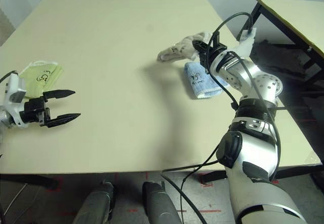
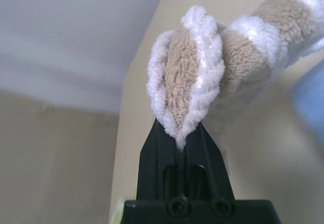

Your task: Fold the towel and set it aside.

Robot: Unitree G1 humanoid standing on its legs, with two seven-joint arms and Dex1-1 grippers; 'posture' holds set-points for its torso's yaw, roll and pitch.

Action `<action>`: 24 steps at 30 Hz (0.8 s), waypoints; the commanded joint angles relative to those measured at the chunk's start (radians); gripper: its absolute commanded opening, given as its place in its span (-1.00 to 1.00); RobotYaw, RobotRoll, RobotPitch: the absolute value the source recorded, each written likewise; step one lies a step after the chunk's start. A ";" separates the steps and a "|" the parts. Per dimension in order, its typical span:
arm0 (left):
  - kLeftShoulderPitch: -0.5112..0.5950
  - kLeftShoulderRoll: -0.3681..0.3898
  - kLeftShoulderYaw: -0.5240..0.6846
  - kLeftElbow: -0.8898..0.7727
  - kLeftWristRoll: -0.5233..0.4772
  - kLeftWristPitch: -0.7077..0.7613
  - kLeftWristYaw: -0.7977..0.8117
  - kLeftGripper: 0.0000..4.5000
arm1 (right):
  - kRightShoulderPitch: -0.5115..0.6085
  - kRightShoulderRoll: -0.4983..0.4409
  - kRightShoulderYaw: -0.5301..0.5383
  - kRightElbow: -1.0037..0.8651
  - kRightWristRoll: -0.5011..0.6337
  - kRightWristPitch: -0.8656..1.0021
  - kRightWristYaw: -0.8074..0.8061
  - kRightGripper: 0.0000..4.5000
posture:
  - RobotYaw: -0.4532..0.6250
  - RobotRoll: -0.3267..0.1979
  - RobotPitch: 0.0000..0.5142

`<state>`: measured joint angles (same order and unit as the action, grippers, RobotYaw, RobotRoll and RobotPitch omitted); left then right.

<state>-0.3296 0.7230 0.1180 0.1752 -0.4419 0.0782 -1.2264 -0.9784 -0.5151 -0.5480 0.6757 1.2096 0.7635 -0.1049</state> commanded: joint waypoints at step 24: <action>0.016 -0.004 -0.024 -0.043 0.014 0.017 -0.005 1.00 | 0.201 0.128 -0.247 -0.198 -0.101 -0.089 -0.352 -0.99 | -0.10 0.25 -0.46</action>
<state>-0.3211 0.7199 0.1026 0.1389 -0.4363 0.1022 -1.2256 -0.7972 -0.3932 -0.7753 0.5155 1.1003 0.6630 -0.4151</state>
